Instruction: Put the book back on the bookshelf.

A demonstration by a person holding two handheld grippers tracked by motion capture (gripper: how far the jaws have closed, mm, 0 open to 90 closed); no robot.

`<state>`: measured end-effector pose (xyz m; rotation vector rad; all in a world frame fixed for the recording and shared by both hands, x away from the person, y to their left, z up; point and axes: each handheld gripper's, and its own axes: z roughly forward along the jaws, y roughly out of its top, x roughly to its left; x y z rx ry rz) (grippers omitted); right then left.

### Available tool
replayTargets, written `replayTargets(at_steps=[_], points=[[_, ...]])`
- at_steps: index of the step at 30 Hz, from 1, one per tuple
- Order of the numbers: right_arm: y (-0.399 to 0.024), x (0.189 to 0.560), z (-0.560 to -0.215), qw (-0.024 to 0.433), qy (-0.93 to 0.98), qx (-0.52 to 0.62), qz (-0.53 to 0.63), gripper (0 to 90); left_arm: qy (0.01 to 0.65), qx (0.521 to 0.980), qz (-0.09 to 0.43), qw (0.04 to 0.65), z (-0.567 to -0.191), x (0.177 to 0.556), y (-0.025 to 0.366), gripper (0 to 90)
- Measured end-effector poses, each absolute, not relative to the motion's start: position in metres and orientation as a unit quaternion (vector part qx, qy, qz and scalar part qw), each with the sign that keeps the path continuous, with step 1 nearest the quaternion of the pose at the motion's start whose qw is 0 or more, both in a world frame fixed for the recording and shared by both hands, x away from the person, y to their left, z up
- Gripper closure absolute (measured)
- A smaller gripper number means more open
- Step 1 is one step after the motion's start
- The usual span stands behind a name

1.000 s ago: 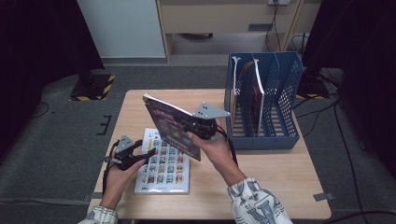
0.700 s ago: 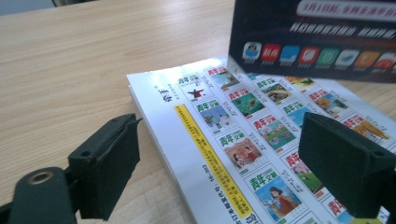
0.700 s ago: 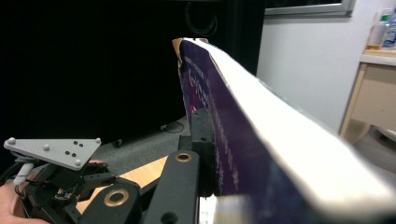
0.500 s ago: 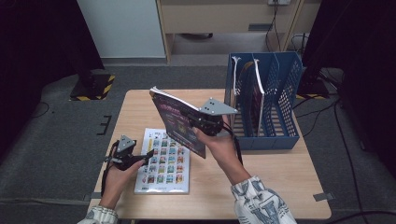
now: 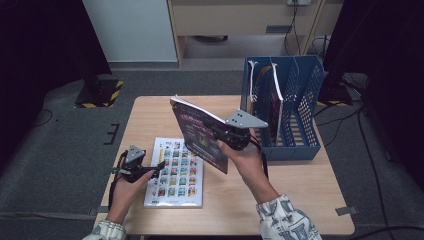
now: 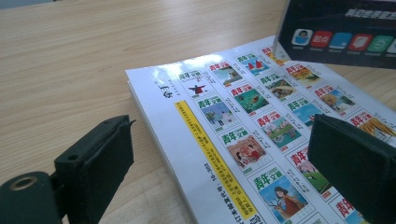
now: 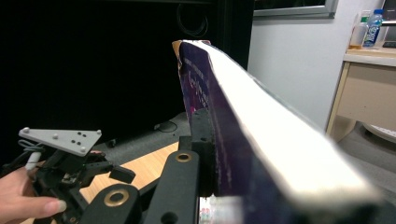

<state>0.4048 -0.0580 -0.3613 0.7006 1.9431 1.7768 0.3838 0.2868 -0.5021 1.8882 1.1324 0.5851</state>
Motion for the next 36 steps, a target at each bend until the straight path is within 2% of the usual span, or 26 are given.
replayTargets(at_steps=[18, 36], points=[[-0.083, 0.393, -0.368, 0.201, 0.694, 0.267, 0.638, 84.1, 0.442, 0.758, 0.234, 0.419, -0.501, 0.383, 0.282, 7.2], [-0.112, 0.382, -0.369, 0.215, 0.694, 0.275, 0.629, 84.1, 0.437, 0.758, 0.236, 0.423, -0.5, 0.382, 0.281, 7.3]])
